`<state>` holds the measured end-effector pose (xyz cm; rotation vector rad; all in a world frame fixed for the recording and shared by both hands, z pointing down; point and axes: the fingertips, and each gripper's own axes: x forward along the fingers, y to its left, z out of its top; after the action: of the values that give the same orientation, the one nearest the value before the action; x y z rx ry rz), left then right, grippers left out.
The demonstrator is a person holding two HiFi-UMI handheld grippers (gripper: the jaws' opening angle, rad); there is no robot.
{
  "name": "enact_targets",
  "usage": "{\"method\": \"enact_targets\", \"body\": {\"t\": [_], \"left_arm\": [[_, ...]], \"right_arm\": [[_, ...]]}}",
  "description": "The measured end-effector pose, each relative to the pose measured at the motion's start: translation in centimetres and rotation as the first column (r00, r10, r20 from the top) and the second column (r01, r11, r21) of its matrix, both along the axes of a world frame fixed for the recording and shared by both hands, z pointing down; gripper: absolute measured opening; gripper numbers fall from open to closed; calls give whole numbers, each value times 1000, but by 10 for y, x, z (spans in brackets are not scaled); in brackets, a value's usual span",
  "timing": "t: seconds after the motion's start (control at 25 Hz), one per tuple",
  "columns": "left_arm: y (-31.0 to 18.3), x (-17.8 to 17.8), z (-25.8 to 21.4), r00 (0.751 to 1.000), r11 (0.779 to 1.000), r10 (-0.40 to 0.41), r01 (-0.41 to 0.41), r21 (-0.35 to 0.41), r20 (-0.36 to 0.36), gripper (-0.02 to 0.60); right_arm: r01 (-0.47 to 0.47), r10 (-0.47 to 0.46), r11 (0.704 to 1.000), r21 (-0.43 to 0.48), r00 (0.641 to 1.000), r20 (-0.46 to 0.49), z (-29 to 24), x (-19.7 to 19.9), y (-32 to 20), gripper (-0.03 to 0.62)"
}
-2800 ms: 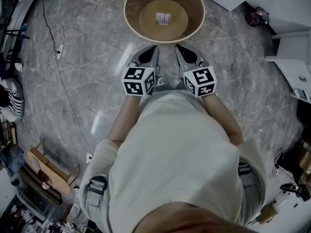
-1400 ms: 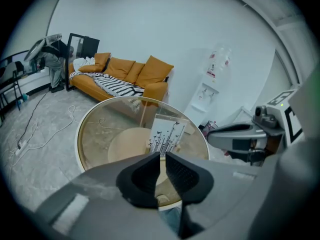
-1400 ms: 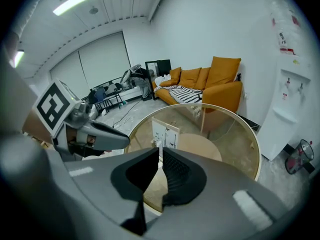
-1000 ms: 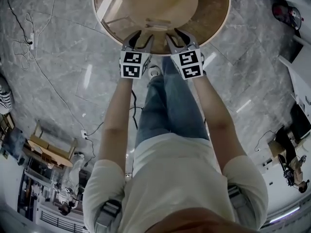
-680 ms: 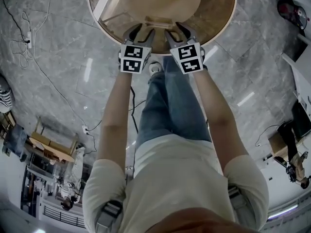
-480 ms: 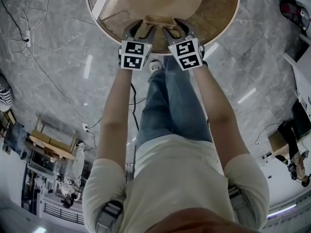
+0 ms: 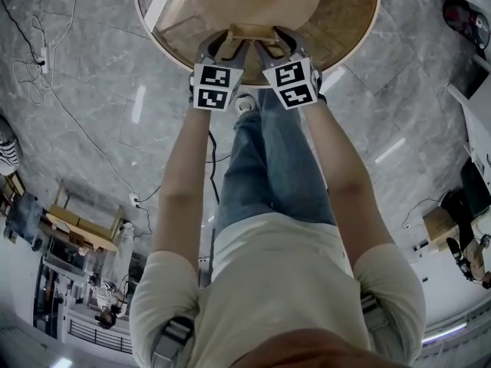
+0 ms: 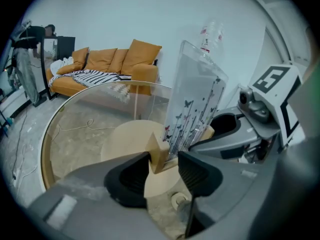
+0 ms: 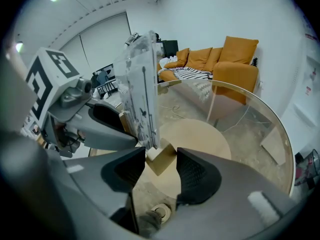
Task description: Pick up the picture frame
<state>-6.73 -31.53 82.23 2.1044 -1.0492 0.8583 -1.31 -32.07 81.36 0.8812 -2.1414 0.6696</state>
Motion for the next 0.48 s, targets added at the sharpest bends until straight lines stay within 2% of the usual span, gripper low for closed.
{"method": "enact_targets", "body": {"t": [0.28, 0.48], "left_arm": [[5, 4, -21, 1000, 1000, -18, 18, 25, -24, 181], [17, 8, -54, 999, 998, -21, 24, 61, -40, 181]], "right_arm": [[-29, 29, 999, 31, 1000, 5, -21, 4, 5, 195], [-40, 39, 997, 67, 999, 15, -55, 9, 18, 195]]}}
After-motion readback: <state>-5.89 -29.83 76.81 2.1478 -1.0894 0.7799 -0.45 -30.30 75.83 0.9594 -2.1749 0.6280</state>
